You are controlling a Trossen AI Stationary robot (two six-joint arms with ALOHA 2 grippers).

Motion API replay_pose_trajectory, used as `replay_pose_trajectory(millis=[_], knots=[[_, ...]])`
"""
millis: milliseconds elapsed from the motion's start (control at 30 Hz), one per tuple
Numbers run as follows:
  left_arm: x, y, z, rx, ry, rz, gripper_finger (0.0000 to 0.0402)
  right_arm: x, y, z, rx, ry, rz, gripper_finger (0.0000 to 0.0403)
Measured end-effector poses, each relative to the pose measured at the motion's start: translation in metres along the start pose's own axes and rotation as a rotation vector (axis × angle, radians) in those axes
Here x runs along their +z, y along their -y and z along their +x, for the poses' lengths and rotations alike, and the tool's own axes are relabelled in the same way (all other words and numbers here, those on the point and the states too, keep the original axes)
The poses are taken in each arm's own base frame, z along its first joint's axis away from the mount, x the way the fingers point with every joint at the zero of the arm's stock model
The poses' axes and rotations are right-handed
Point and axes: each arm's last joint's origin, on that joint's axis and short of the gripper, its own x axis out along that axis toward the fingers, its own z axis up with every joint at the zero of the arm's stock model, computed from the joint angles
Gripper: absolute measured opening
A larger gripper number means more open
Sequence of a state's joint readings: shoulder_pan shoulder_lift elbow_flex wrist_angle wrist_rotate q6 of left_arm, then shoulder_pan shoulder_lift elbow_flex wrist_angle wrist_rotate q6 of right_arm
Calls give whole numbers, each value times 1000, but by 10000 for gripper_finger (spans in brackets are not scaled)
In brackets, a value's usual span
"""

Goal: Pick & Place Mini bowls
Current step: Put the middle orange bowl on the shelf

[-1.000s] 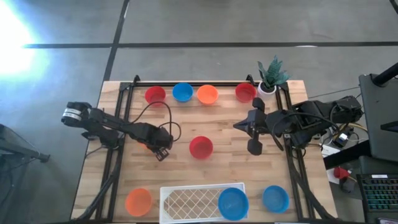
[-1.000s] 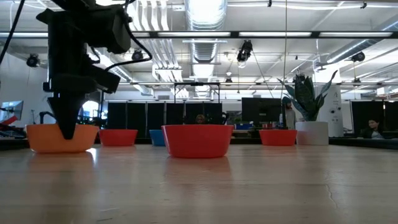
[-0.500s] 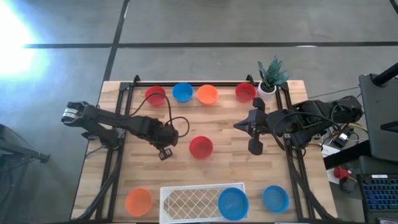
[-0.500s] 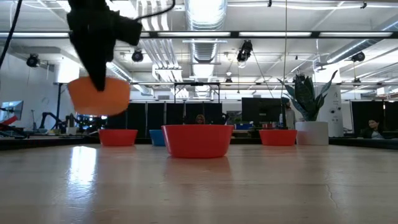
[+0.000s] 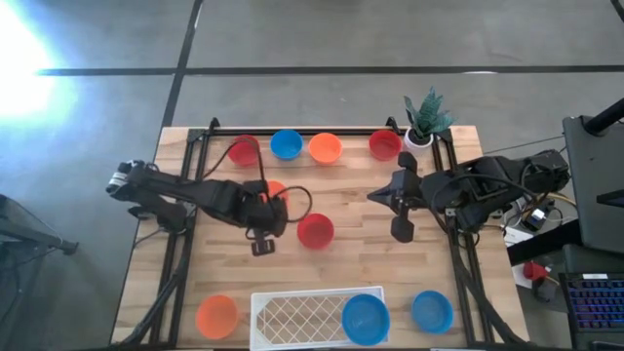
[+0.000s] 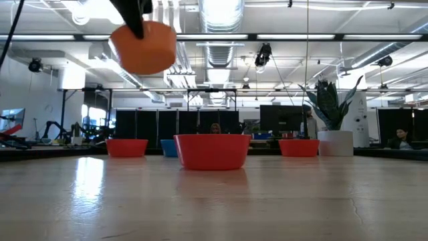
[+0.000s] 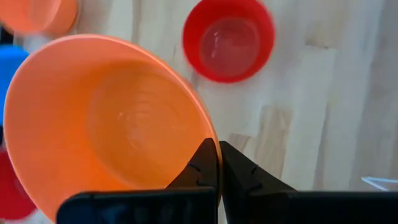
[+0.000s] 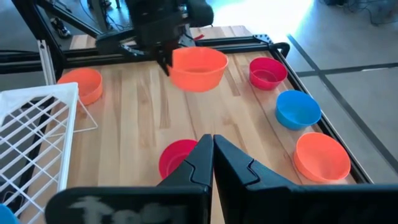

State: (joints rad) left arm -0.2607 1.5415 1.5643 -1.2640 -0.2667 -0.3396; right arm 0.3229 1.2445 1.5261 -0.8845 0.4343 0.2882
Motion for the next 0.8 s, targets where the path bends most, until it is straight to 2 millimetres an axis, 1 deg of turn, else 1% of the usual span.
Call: replay_pose_trajectory(millis=[200, 333, 467, 600, 800], knots=[[20, 21, -4, -20, -8, 171, 0, 0, 1, -2, 1, 6, 3, 8], [27, 41, -9, -47, 21, 301, 0, 0, 2, -4, 3, 11, 4, 8], [23, 64, -14, -76, 42, 452, 0, 1, 3, -6, 2, 16, 5, 8], [16, 87, -12, -96, 45, 576, 0, 1, 4, -8, 3, 20, 8, 8], [9, 116, -9, -129, 60, 669, 0, 1, 4, -8, 3, 24, 10, 8]])
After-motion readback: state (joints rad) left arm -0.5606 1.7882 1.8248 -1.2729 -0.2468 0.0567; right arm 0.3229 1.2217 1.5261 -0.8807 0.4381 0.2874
